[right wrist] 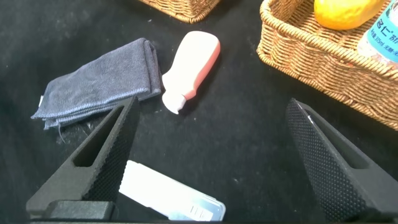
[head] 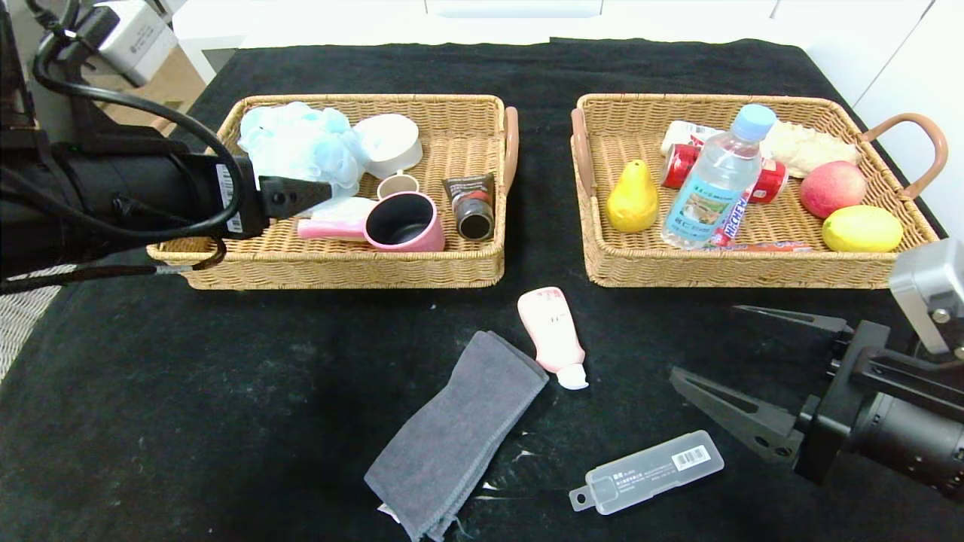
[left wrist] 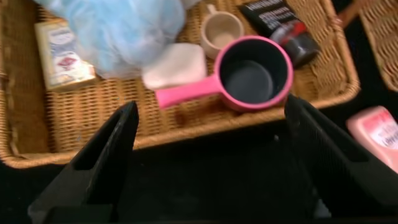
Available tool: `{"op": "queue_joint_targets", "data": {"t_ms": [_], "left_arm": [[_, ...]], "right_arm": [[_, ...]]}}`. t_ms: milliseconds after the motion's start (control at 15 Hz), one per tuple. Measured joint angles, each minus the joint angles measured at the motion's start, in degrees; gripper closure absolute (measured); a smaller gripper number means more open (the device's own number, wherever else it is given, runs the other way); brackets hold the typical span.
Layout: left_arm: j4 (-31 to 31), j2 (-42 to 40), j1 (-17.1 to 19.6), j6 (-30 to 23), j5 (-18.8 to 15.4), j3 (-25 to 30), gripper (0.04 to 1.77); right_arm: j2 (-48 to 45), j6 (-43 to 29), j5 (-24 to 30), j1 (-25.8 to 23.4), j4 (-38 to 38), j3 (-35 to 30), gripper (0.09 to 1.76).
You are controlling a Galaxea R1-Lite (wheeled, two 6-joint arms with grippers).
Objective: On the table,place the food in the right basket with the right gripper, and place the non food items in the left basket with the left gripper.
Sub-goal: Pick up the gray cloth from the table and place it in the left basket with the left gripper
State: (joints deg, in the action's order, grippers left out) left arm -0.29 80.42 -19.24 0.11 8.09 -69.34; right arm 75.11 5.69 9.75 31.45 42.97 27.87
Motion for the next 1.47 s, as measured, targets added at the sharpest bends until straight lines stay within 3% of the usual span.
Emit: {"op": "queue_joint_targets", "data": {"t_ms": [267,667,1267,1467], "left_arm": [[4.97,-2.65,-8.62,0.18,0.41,4.16,0.11],[4.91,-3.41,-15.8,1.93,0.59,13.23,0.11],[2.55,3.82,-23.26,3.77,2.67,16.12,0.1],[-1.39,7.03,-24.77,3.85,4.3,16.25,0.1]], "right_arm": [[-0.24,0.06,0.02,0.0,0.0,0.0,0.14],[-0.59,0.06,0.0,0.07,0.0,-0.01,0.14],[-0.85,0.06,0.02,0.02,0.02,0.1,0.14],[-1.32,-0.02,0.09,0.07,0.0,0.1,0.14]]}}
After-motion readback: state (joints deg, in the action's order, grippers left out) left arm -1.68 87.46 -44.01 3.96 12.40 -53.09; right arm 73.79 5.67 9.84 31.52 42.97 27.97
